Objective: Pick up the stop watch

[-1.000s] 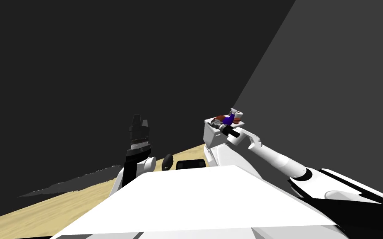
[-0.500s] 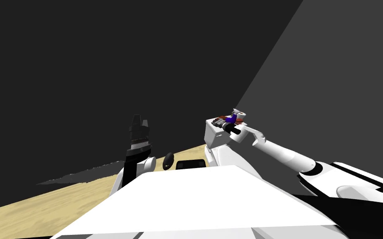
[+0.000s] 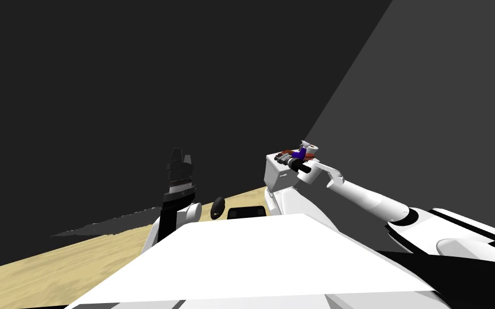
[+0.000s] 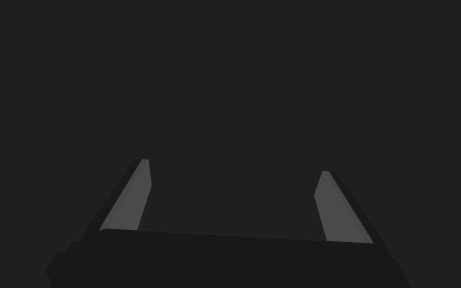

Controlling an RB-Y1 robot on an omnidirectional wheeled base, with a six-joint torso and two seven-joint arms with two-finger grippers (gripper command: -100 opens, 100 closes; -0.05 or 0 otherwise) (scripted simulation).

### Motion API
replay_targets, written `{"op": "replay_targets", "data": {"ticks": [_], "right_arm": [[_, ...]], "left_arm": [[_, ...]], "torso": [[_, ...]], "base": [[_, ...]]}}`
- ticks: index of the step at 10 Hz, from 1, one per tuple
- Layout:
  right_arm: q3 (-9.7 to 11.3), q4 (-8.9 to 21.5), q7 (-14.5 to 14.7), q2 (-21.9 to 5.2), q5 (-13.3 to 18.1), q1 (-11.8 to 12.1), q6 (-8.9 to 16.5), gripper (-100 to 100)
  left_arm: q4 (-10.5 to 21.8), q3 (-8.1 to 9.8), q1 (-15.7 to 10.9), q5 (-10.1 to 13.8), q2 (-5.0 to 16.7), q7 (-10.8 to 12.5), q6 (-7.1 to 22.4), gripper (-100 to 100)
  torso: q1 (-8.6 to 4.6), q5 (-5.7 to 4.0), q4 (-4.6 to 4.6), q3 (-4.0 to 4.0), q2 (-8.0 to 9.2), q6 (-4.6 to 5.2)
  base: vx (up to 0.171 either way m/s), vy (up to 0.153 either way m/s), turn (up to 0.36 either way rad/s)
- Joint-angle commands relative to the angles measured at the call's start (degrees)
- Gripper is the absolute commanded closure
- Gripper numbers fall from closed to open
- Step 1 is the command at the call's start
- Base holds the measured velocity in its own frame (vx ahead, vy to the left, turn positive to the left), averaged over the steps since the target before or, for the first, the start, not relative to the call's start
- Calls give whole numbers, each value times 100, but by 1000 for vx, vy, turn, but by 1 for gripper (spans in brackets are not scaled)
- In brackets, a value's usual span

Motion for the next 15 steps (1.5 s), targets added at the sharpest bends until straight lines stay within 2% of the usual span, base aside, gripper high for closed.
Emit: {"op": "replay_targets", "data": {"ticks": [1, 4, 5, 6, 15], "right_arm": [[0, 0, 0, 0, 0, 0, 0, 100], [0, 0, 0, 0, 0, 0, 0, 100], [0, 0, 0, 0, 0, 0, 0, 0], [10, -33, -54, -63, -183, -15, 145, -100], [31, -367, -329, -520, -1241, -96, 1038, -100]], "left_arm": [[0, 0, 0, 0, 0, 0, 0, 0], [0, 0, 0, 0, 0, 0, 0, 0], [0, 0, 0, 0, 0, 0, 0, 0], [0, 0, 0, 0, 0, 0, 0, 0], [0, 0, 0, 0, 0, 0, 0, 0]], "torso": [[0, 0, 0, 0, 0, 0], [0, 0, 0, 0, 0, 0], [0, 0, 0, 0, 0, 0], [0, 0, 0, 0, 0, 0], [10, 2, -3, -6, -11, 0]], "base": [[0, 0, 0], [0, 0, 0], [0, 0, 0], [22, 6, -170], [36, 26, -152]]}}
